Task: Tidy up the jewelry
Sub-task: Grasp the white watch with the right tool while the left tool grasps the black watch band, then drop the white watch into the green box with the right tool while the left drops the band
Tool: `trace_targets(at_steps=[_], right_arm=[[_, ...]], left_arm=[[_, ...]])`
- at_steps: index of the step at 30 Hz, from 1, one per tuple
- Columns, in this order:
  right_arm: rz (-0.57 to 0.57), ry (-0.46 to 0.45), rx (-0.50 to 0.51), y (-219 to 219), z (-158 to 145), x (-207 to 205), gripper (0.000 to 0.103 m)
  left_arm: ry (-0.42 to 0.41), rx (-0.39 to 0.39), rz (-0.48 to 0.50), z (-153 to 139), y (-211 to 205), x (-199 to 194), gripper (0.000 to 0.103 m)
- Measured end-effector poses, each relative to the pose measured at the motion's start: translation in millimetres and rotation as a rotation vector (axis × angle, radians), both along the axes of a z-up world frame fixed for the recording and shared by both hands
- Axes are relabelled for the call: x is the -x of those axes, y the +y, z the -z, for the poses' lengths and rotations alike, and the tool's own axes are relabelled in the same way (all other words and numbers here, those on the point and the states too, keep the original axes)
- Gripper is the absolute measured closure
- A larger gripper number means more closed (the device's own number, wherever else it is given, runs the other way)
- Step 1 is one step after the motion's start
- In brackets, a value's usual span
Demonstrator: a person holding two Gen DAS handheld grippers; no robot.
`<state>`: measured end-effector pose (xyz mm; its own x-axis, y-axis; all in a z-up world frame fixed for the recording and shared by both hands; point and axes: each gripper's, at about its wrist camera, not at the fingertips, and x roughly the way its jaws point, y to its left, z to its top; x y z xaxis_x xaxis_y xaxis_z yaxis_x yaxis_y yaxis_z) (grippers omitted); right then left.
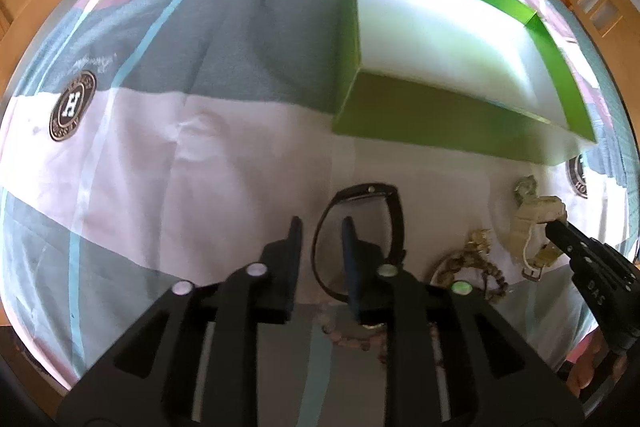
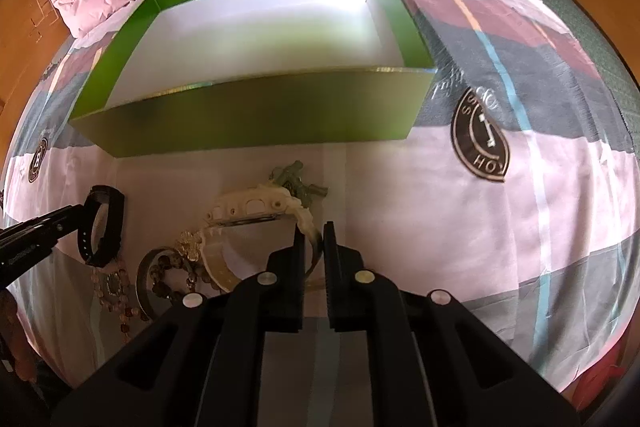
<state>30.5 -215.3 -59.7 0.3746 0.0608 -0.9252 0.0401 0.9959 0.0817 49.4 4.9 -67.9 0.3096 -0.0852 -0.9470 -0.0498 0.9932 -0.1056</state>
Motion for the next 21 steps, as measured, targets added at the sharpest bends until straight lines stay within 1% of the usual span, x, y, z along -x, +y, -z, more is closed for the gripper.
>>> trace_targets(at_steps=[1,3,5,6,7,8,9,10,11,12,14,16,21], right_arm=[[-0.003,0.014,-0.009,-0.3,2.1,-0.6,0.091],[-0.001,0.023,-0.009,2.6,4.8,-0.2,0.091],[-0.001,0.015,-0.005,1.5,3.5,-0.1,0.088],[0.001,0.013,0.0,0.7,3.0,-1.0,0.084],[0.005,0.008,0.006,0.3,2.2,-0.3,0.081],[0.008,0.006,0.013,-0.5,2.0,-0.4,0.08],[0.01,0.006,0.015,-0.9,2.3,-0.2,0.079],[0.012,0.01,0.02,-2.0,3.2,-0.7,0.079],[0.017,0.015,0.027,-2.5,4.4,-0.6,0.079],[0.022,0.019,0.033,-3.0,5.5,-0.5,0.079],[0.036,0.026,0.038,-4.1,8.0,-2.1,0.079],[0.046,0.033,0.044,-6.9,11.3,-4.4,0.079],[0.042,0.065,0.045,-7.5,21.8,-6.3,0.079]], left_arm=[[0.012,-0.002,0.003,3.4,0.8,1.4,0.076],[0.024,-0.013,0.009,7.7,-2.1,0.6,0.064],[0.03,-0.03,0.012,10.6,-5.6,-0.2,0.056],[0.036,-0.036,0.012,12.3,-6.6,-2.0,0.053],[0.046,-0.04,0.011,14.9,-8.2,-2.7,0.053],[0.055,-0.035,0.005,17.3,-8.6,-3.2,0.053],[0.057,-0.031,-0.002,18.3,-8.4,-3.7,0.055],[0.056,-0.031,-0.007,21.5,-3.3,-8.9,0.059],[0.053,-0.033,-0.01,21.0,-2.4,-9.4,0.077],[0.054,-0.023,-0.011,20.3,-1.6,-9.9,0.091],[0.057,0.033,-0.026,18.7,2.9,-11.0,0.099],[0.061,0.075,-0.038,17.2,6.1,-11.7,0.099],[0.041,0.109,-0.038,7.2,11.7,-10.6,0.099]])
